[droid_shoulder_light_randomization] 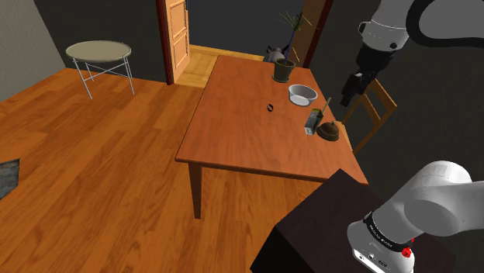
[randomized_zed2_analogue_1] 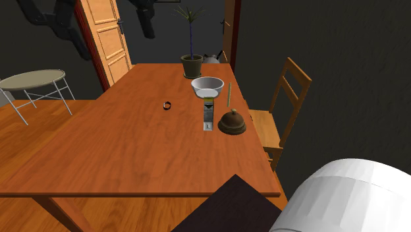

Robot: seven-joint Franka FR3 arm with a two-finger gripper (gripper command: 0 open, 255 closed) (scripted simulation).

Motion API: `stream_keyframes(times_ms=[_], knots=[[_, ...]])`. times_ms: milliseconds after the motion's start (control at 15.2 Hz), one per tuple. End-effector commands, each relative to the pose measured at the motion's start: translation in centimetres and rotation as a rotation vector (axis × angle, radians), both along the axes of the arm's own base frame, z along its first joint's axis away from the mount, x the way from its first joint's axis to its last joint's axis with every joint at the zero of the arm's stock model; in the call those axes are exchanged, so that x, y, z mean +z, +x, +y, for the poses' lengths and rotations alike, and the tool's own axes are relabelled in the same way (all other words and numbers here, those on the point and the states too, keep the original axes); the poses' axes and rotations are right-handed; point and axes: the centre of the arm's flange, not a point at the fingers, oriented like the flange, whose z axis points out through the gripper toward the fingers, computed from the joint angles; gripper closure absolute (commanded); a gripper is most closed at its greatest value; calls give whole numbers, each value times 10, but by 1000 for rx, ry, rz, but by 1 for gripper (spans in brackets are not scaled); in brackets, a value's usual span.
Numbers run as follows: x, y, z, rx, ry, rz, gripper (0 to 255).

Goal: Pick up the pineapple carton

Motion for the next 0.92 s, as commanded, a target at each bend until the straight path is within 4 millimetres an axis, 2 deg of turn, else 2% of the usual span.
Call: stream_keyframes(times_ms=[0,858], knots=[[0,0,0,0,0,0,0],[-93,85,-123,-133,46,-12,0]])
